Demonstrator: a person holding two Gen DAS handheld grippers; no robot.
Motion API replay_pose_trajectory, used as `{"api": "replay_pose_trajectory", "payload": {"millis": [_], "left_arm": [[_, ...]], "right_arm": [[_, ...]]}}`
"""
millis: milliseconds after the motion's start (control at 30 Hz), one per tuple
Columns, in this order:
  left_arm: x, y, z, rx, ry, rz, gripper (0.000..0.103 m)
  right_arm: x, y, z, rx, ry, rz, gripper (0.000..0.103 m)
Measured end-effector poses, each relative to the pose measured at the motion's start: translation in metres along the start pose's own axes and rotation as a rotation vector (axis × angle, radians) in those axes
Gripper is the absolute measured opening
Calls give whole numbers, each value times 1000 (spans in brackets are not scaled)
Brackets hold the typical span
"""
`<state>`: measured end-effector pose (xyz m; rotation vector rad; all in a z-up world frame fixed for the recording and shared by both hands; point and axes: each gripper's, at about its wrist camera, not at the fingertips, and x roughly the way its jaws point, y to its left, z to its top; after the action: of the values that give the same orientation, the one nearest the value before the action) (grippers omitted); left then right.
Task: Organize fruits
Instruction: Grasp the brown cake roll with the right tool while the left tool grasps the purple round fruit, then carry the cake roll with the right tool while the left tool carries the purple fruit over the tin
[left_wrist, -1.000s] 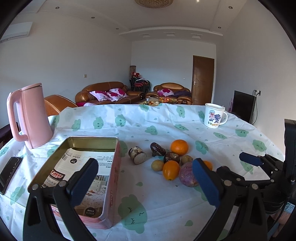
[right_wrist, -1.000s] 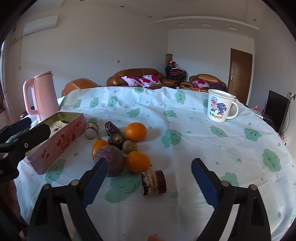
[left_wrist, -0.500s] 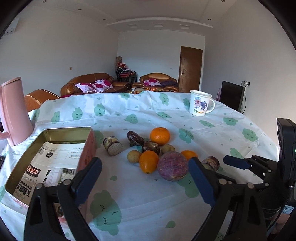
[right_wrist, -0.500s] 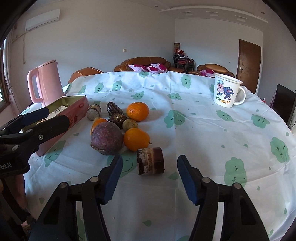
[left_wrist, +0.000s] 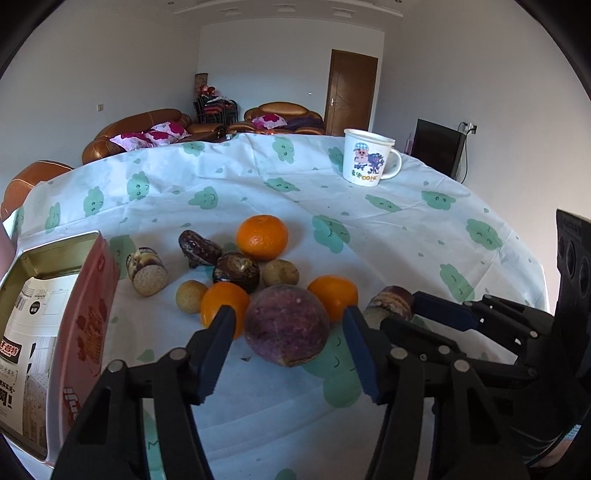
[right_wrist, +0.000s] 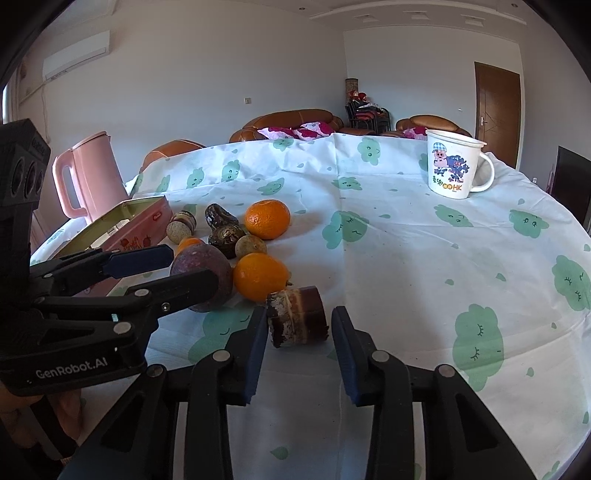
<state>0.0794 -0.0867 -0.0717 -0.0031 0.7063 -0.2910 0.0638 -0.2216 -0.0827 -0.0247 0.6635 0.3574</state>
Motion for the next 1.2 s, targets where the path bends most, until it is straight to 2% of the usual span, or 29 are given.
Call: {"api": "replay_pose_trajectory", "payload": {"millis": [233, 267, 467, 767, 1000, 1200], "left_arm": [[8, -1, 2, -9, 43, 18, 58], [7, -1, 2, -7, 39, 25, 54], [2, 4, -1, -30, 19, -18, 54], [-17, 5, -5, -21, -72, -18, 54], [-34, 8, -8, 4, -157, 57, 54], [-46, 13, -9, 10, -207, 90, 54]], "right_arm": [[1, 4, -1, -25, 7, -20, 35], [1, 4, -1, -25, 3, -20, 34], [-5, 0, -3, -3, -38, -9, 34], [-13, 2, -5, -6, -97, 0, 34], [-20, 8, -1, -30, -133, 6, 34], [-26, 17, 7, -58, -170, 14, 34]]}}
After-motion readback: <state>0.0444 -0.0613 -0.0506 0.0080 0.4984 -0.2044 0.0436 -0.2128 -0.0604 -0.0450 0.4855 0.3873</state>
